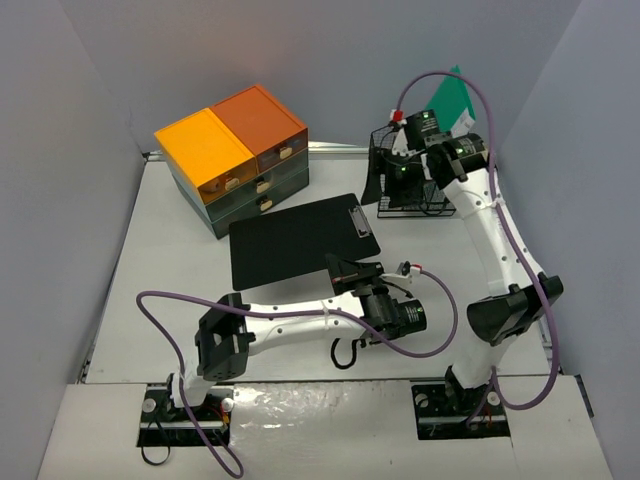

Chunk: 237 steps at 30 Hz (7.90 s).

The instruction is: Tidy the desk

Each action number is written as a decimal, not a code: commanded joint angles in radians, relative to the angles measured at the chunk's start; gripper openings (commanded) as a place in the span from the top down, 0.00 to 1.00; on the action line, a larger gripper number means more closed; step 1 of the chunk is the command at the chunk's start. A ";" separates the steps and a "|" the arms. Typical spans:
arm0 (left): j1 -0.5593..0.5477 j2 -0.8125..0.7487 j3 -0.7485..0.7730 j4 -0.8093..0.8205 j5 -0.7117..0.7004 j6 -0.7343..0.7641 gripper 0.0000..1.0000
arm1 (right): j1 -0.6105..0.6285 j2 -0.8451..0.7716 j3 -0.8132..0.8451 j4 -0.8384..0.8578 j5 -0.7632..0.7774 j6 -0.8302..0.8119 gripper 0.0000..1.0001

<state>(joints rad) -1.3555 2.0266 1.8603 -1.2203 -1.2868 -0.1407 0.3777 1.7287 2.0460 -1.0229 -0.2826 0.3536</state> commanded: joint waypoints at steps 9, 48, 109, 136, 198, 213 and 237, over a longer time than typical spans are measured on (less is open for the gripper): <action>-0.034 -0.047 0.077 -0.262 -0.202 -0.250 1.00 | -0.184 -0.250 -0.334 0.235 -0.474 0.160 0.37; -0.151 0.009 0.148 -0.433 -0.422 -0.430 1.00 | -0.232 -0.317 -0.613 0.535 -0.656 0.325 0.53; -0.214 -0.049 0.195 -0.441 -0.355 -0.359 0.16 | -0.189 -0.256 -0.251 0.358 -0.408 0.218 1.00; -0.197 -0.474 0.371 -0.441 0.147 -0.663 0.03 | -0.217 -0.061 0.215 0.230 0.024 0.162 1.00; 0.063 -0.661 0.426 -0.293 0.280 -0.509 0.03 | -0.238 0.067 0.037 0.475 0.189 -0.200 1.00; 0.070 -0.663 0.447 -0.288 0.288 -0.491 0.03 | -0.213 0.138 0.023 0.386 0.253 -0.239 1.00; 0.088 -0.667 0.432 -0.270 0.329 -0.473 0.03 | -0.160 0.184 0.043 0.450 0.419 -0.190 0.85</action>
<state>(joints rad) -1.2749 1.3754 2.2700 -1.3609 -0.9676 -0.6335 0.2111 1.8974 2.0911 -0.6050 0.0712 0.1556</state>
